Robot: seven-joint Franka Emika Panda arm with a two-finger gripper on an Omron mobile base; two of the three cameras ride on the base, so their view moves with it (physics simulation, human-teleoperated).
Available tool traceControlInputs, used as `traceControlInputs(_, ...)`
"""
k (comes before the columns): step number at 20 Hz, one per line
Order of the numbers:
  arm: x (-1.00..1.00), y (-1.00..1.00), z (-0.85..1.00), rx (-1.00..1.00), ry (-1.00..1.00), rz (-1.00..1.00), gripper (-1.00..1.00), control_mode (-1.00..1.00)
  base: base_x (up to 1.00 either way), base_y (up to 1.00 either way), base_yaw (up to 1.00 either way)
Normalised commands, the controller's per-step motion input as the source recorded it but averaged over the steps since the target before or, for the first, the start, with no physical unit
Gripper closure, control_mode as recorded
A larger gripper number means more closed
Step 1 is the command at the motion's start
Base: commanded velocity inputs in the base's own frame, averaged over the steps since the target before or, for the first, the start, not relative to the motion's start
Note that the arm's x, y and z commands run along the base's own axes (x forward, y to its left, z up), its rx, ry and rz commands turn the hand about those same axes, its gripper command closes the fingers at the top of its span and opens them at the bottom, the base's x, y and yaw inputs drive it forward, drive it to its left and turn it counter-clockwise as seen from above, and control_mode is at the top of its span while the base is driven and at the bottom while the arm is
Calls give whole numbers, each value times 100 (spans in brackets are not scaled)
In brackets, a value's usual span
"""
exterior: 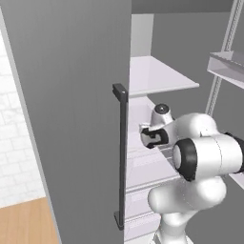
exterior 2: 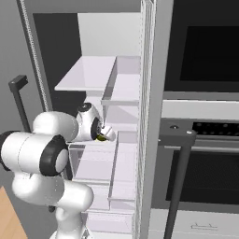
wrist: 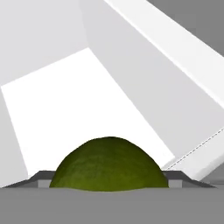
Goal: Place one lime and one steak in each tupperware on the nearby counter, to pack two identical lunches.
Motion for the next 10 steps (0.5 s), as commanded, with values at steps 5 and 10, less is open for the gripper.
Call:
traceControlInputs(5,-100,0,54,11,-9,0,100,-100,0,0,0)
traceControlInputs(10,-100,0,83,13,-1,0,100,-100,0,0,0)
